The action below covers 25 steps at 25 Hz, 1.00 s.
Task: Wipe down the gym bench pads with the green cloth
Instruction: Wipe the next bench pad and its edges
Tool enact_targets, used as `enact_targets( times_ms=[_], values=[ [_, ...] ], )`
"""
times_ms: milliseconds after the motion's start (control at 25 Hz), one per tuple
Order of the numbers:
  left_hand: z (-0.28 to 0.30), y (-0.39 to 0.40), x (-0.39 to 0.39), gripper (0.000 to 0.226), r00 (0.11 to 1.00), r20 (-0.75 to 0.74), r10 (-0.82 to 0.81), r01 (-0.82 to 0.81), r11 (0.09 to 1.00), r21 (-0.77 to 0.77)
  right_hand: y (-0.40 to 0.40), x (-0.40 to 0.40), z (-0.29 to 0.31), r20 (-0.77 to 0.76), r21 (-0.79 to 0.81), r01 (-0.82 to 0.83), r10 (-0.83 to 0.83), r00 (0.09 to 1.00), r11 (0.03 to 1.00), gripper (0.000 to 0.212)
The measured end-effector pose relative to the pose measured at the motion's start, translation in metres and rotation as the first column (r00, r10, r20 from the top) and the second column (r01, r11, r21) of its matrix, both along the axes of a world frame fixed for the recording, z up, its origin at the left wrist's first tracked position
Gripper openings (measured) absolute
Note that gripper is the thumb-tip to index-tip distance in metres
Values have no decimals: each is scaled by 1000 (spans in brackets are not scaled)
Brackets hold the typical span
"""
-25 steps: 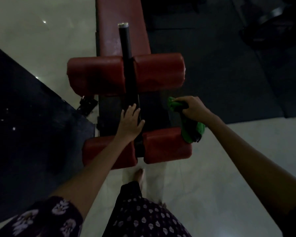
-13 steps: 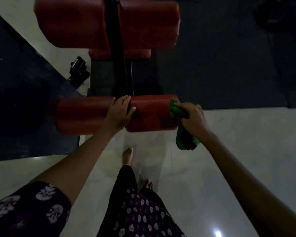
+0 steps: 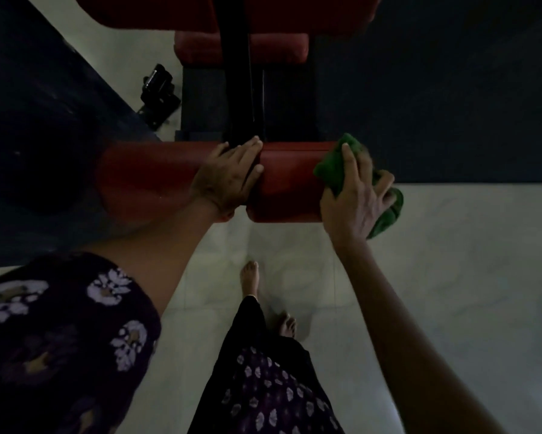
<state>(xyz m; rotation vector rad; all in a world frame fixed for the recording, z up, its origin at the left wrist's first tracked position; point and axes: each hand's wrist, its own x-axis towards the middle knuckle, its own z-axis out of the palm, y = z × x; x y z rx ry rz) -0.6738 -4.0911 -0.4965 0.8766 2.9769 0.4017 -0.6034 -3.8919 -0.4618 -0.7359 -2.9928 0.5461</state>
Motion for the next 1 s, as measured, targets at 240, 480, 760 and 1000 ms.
enact_targets(
  times_ms=[240, 480, 760, 1000],
  values=[
    [-5, -3, -1, 46, 995, -96, -5, 8, 999, 33, -29, 21, 0, -69, 25, -310, 311, 948, 951, 69],
    [-14, -4, 1, 44, 983, -184, -13, 19, 999, 31, -30, -25, 34, 158, 18, -237, 231, 960, 971, 65],
    [-15, -4, 0, 46, 977, -213, -6, 22, 997, 73, 0, -10, 28, 148, 99, -237, 222, 964, 966, 71],
    [-14, -6, -2, 43, 976, -217, -21, 31, 999, 40, -54, 0, 18, 32, -19, -398, 398, 917, 917, 67]
  ],
)
